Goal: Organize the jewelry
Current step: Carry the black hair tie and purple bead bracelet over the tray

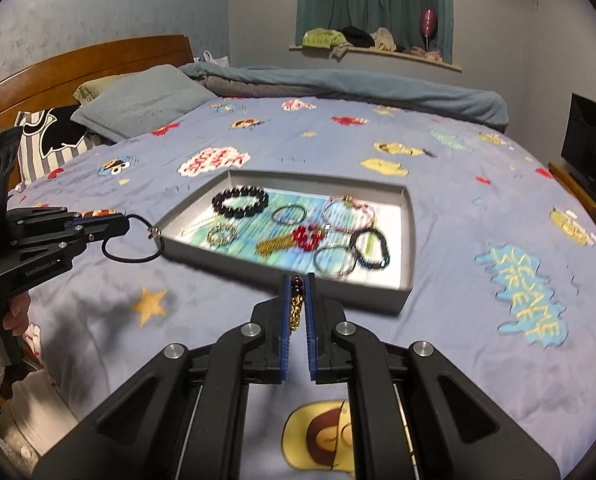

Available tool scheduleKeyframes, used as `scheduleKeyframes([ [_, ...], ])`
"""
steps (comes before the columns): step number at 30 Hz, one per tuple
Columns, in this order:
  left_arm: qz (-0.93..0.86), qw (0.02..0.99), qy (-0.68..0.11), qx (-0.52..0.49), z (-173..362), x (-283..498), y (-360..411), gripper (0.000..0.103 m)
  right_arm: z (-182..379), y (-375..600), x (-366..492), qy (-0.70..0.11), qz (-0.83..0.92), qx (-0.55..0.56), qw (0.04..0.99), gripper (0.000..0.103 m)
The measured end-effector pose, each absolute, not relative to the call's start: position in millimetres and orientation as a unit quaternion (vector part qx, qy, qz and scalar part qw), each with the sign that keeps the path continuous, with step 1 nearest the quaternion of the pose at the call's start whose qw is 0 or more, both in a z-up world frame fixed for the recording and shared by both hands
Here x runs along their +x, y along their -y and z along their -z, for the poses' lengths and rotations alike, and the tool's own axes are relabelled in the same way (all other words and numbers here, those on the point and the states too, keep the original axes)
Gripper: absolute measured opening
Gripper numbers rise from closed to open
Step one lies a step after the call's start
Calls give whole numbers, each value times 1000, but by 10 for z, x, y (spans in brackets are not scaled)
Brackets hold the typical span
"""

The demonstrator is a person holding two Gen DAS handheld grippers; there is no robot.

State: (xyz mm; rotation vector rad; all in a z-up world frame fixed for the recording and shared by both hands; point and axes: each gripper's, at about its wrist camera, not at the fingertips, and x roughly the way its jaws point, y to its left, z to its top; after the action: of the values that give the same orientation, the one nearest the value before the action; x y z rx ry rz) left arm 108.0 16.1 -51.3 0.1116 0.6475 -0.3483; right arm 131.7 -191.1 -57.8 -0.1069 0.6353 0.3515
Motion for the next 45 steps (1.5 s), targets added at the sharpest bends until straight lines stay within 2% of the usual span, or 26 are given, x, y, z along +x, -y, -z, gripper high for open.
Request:
scheduleKeyframes([
  [12,157,927,-339,41,495,1645,-221,4,190,1834,1814,-270,-164,-58,947,7],
  [30,169,898,-403,55,968,2426,200,4,889,1591,2364,-357,-183,-51,914,7],
  [45,158,894,-415,64,1129,2602,327,4,1161,1472,2535,-408,-203,-66,888,7],
])
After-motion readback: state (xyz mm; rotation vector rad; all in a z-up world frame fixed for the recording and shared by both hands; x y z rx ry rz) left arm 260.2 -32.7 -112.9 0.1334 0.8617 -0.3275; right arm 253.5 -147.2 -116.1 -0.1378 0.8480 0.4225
